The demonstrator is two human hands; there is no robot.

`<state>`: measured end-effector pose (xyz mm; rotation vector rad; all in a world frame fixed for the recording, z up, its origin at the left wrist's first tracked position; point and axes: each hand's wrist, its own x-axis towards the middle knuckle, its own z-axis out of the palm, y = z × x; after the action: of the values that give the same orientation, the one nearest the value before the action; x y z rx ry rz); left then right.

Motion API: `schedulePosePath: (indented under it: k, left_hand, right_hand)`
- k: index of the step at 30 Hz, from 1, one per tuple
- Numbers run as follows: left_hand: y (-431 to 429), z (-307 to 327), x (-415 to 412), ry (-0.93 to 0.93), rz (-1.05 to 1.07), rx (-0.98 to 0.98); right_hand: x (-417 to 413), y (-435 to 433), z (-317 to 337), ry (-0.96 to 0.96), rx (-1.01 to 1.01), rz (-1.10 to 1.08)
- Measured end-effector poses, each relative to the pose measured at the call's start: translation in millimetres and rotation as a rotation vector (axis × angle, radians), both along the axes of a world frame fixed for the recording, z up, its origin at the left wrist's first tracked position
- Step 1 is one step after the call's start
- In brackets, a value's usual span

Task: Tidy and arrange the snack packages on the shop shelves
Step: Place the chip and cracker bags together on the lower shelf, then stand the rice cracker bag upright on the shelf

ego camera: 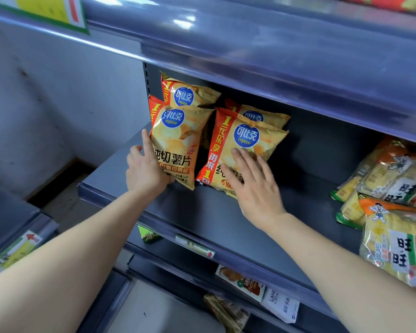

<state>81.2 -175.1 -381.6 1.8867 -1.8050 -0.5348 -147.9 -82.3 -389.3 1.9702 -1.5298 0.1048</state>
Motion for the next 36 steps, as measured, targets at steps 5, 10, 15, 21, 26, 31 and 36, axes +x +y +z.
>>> schedulePosePath:
  k: [5,10,15,21,26,31,36]
  left_hand:
    - [10,6,-2,-0.021,0.012,-0.010]
    - [21,7,-1,-0.027,0.030,-0.010]
    - [30,9,-2,-0.030,0.019,-0.016]
    - [43,18,-8,-0.082,-0.030,-0.046]
    - [62,30,-25,-0.161,-0.125,-0.068]
    - [81,47,-54,-0.126,-0.261,-0.107]
    - [114,58,-97,-0.083,-0.432,-0.102]
  right_hand:
    - [0,8,7,-0.044,0.004,-0.010]
    - [-1,18,7,-0.062,0.021,-0.009]
    - [-6,25,6,-0.090,0.063,-0.044]
    - [-13,34,15,-0.151,0.112,-0.101]
    - [-21,57,26,-0.247,0.137,-0.163]
    - [-43,90,41,-0.297,0.141,-0.299]
    - [-77,141,57,-0.376,0.127,-0.497]
